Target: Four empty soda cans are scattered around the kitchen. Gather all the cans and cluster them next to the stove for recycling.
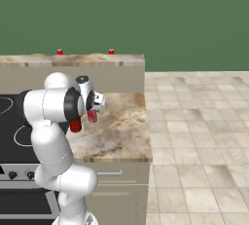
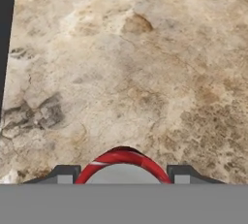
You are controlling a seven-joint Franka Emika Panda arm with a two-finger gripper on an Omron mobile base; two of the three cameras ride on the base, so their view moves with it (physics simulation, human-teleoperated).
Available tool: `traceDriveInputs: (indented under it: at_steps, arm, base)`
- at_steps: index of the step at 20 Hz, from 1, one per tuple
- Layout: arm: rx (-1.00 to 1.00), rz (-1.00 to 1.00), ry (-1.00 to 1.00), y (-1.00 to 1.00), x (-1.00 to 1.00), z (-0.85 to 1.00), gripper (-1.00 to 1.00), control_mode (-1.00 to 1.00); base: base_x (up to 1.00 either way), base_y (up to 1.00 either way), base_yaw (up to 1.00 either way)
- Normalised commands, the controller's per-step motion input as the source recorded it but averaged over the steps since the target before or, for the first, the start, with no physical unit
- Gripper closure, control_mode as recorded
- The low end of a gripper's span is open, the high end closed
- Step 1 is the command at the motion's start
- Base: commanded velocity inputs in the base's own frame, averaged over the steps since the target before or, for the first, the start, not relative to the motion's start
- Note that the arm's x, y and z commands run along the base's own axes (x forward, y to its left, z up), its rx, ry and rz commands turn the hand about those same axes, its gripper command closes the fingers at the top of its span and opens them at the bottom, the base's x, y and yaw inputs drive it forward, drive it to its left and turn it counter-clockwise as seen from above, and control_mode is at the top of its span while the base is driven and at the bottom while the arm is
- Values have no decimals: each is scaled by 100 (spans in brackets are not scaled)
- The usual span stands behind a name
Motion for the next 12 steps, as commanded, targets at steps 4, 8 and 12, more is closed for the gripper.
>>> traceDriveInputs:
  at_steps: [4,8,12]
  arm:
    - [0,-3,0,0,14,-21,100,-100]
    - [0,-4,0,0,10,-20,100,-100]
    - [0,-5,0,0,1,-22,-100,-100]
  base:
    - [0,0,0]
    - [0,0,0]
    - [0,0,0]
